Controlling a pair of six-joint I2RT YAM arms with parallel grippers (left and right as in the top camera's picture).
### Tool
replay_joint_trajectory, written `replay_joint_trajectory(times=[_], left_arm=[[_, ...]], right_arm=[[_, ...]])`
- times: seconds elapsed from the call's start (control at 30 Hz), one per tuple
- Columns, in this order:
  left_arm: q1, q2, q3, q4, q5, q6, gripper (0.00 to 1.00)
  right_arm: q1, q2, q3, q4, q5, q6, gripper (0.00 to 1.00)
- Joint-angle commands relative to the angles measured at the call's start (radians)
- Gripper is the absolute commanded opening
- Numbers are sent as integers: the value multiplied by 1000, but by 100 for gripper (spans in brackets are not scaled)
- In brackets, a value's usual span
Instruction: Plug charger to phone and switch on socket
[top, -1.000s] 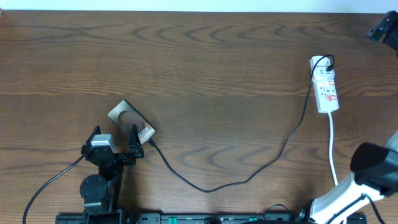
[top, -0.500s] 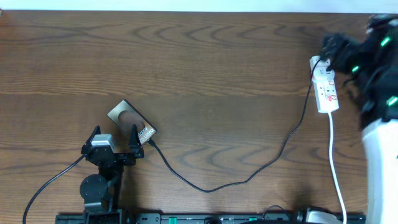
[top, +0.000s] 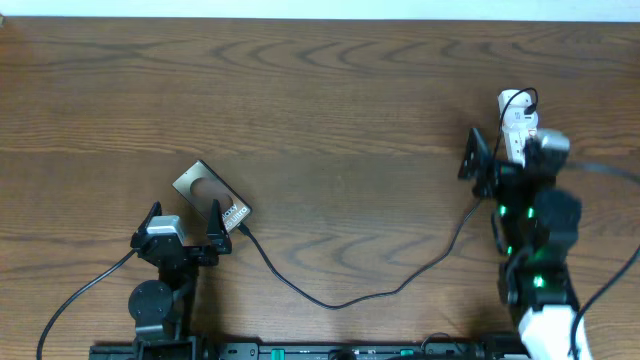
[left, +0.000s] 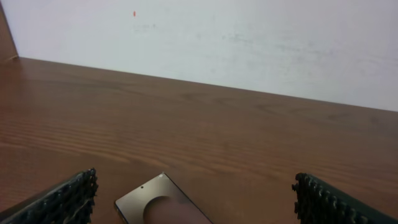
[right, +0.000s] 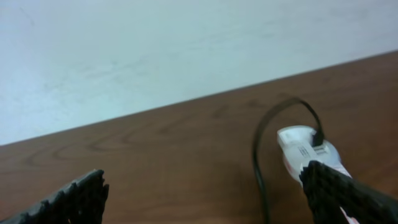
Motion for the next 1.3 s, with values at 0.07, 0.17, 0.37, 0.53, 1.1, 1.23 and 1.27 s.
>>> replay_joint_trajectory(times=[0.07, 0.17, 0.37, 0.53, 1.1, 1.23, 1.27], left_arm=[[-2, -6, -10, -44, 13, 14, 99], [-2, -6, -10, -44, 13, 14, 99], [-1, -6, -10, -44, 13, 14, 99], [-2, -6, -10, -44, 13, 14, 99], [-2, -6, -10, -44, 13, 14, 99], [-2, -6, -10, -44, 13, 14, 99], [-2, -6, -10, -44, 13, 14, 99]], right_arm=[[10, -193, -201, 62, 51, 0, 99], [10, -293, -300, 91, 51, 1, 99], [12, -408, -394, 35, 61, 0, 99], [28, -499, -394, -141, 111, -5, 99], [55, -720, -394, -336, 122, -94, 99], [55, -793, -394, -336, 122, -95, 99], [55, -814, -394, -336, 122, -96, 99]])
